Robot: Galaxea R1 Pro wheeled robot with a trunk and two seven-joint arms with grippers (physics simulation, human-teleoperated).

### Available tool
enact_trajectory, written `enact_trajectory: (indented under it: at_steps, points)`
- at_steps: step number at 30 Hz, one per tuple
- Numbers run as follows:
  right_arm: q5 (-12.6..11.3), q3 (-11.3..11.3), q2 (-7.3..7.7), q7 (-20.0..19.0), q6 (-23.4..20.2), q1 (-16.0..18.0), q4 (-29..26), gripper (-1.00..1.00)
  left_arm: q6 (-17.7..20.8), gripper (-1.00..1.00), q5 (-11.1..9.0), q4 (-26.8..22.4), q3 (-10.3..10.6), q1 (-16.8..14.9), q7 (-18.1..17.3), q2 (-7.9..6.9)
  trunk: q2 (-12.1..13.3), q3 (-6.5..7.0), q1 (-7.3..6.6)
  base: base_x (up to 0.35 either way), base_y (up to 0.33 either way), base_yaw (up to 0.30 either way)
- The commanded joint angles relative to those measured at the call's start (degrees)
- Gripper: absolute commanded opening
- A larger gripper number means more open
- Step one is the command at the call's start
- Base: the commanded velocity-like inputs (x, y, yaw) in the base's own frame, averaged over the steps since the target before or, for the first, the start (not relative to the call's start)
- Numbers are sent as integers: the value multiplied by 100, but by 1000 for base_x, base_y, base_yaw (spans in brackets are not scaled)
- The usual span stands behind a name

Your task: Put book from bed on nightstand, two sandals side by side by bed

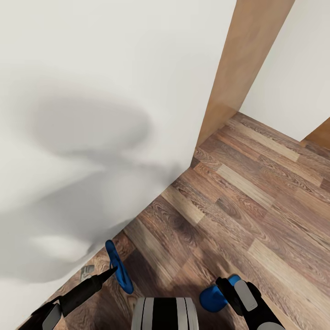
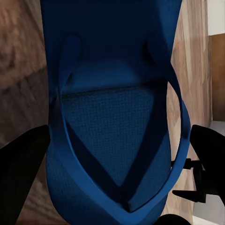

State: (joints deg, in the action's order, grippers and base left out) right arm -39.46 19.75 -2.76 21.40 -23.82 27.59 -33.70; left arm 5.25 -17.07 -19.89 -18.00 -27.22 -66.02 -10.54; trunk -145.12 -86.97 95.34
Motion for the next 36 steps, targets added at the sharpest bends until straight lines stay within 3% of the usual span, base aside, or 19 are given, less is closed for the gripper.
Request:
enact_trajectory:
  at_steps: [1, 11, 16, 36]
  points:
    - [-53, 20, -5, 39, -14, 1, -14, 100, 54, -100, -15, 2, -11, -2, -25, 0, -1, -4, -1, 0, 0, 0]
    - [-53, 20, -5, 39, -13, 1, -14, 100, 54, -100, -15, 2, -12, -2, -25, -1, -1, -4, -1, 0, 0, 0]
    - [-53, 20, -5, 39, -17, 1, -14, 100, 55, -100, -15, 2, -11, -2, -25, 1, -8, -114, 12, 0, 0, 0]
    - [-53, 20, -5, 39, -14, 1, -14, 100, 48, -100, -15, 2, -15, -2, -25, 0, -8, -114, 12, 0, 0, 0]
